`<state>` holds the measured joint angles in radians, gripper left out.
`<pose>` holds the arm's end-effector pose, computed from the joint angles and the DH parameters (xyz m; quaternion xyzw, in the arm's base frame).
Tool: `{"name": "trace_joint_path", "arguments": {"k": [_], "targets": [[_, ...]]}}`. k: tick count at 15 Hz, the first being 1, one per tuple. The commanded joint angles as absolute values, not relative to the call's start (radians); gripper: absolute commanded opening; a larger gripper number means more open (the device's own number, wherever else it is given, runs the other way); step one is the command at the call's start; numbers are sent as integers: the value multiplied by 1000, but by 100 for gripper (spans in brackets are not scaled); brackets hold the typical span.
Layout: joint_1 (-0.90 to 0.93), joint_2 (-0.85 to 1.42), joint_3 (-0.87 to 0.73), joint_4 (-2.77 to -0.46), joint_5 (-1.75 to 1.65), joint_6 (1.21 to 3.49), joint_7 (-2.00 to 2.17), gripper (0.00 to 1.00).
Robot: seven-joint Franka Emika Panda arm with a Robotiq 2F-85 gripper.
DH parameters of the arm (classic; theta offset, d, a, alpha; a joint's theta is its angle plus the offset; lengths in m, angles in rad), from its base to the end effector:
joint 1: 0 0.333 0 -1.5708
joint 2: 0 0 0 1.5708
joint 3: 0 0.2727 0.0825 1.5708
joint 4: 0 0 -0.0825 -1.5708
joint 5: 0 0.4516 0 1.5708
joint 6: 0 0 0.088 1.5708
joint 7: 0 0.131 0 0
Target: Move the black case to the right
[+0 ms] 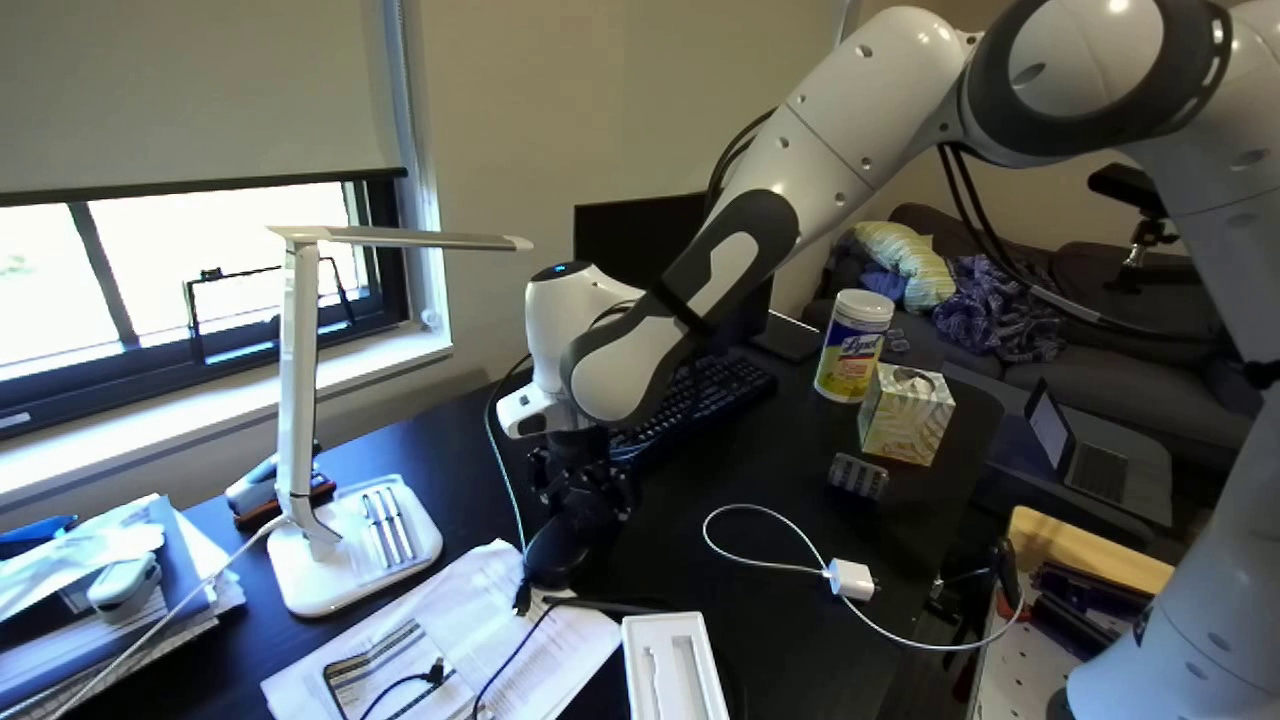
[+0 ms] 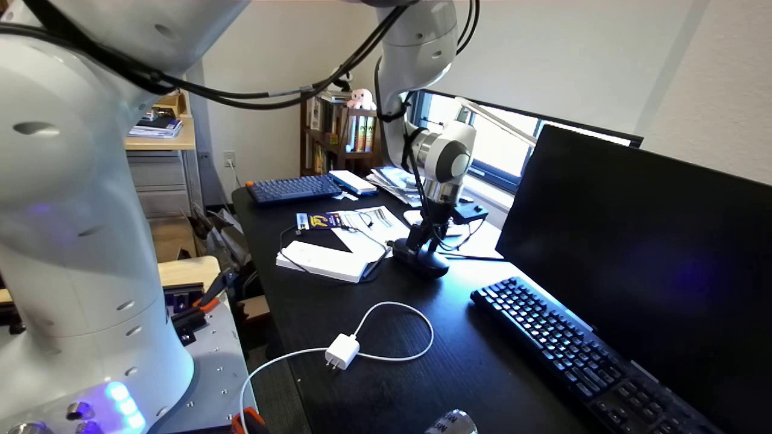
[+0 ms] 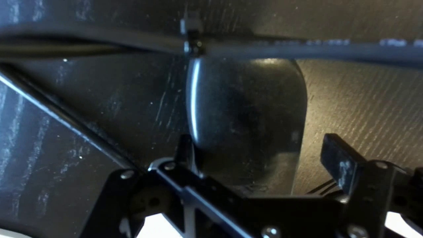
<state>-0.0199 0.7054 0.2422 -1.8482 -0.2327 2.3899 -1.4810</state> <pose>0.6137 0.1459 0.0259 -0.6046 -0.7937 0.0499 0.0445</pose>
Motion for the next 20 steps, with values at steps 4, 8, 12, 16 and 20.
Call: {"name": "trace_joint_path", "arguments": {"k": [4,8,12,16,20], "targets": [[0,686,222,-1841,-224,2314,-1557,60],[3,675,218,-1850,-223,2329,-1547,53],[38,607,190,-1924,-256,2393,-1480,53],[83,455,152,-2111,-312,2514,-1395,53],[102,281,107,-2324,-423,2665,-1306,53]]}}
